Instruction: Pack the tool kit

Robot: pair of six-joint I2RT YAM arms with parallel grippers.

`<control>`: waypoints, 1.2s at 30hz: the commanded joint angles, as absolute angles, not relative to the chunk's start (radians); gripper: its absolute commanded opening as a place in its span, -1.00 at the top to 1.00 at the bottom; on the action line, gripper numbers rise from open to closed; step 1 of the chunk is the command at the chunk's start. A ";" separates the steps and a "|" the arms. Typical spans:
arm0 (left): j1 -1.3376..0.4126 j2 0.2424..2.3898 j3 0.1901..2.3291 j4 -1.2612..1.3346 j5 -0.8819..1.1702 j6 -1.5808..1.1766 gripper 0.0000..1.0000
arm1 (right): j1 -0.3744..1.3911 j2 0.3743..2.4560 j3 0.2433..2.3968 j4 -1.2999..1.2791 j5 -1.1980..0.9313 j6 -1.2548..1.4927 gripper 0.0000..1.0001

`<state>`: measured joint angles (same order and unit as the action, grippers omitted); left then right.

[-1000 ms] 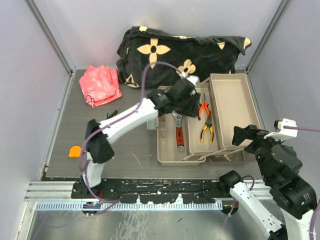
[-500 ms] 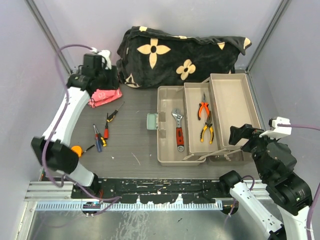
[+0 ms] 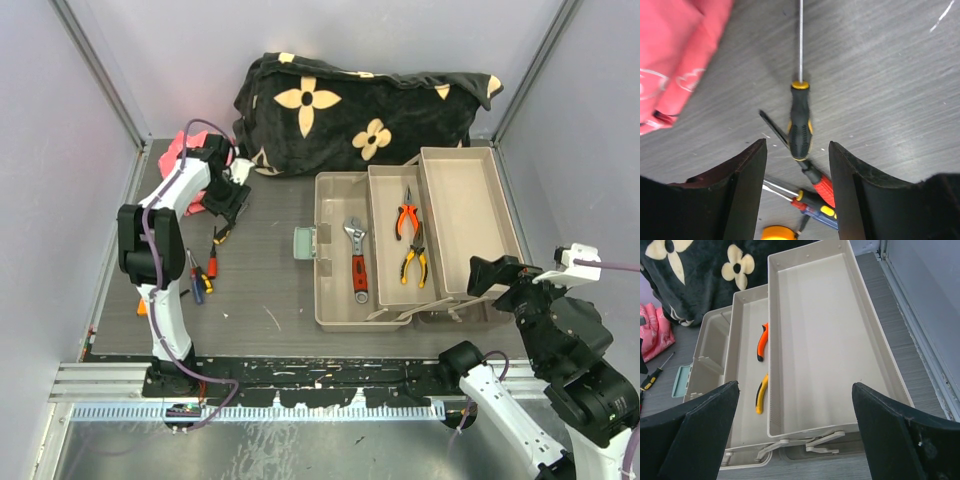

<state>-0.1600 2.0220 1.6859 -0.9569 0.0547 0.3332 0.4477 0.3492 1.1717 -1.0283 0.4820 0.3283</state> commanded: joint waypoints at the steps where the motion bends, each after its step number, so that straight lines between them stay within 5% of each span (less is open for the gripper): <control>1: -0.151 2.053 1.787 -0.987 0.015 0.410 -0.08 | 0.443 0.350 1.211 -1.021 0.507 0.328 -1.00; 29: -0.152 2.272 1.913 -1.102 0.026 0.417 0.11 | 0.444 0.364 1.242 -1.033 0.493 0.334 -1.00; 30: -0.153 2.278 1.918 -1.105 0.033 0.416 0.21 | 0.444 0.364 1.239 -1.032 0.491 0.335 -1.00; 33: -0.153 2.282 1.942 -1.138 0.064 0.403 0.97 | 0.443 0.361 1.228 -1.029 0.486 0.340 -1.00; 36: -0.152 2.229 1.943 -1.175 0.116 0.389 1.00 | 0.444 0.358 1.218 -1.024 0.482 0.341 -1.00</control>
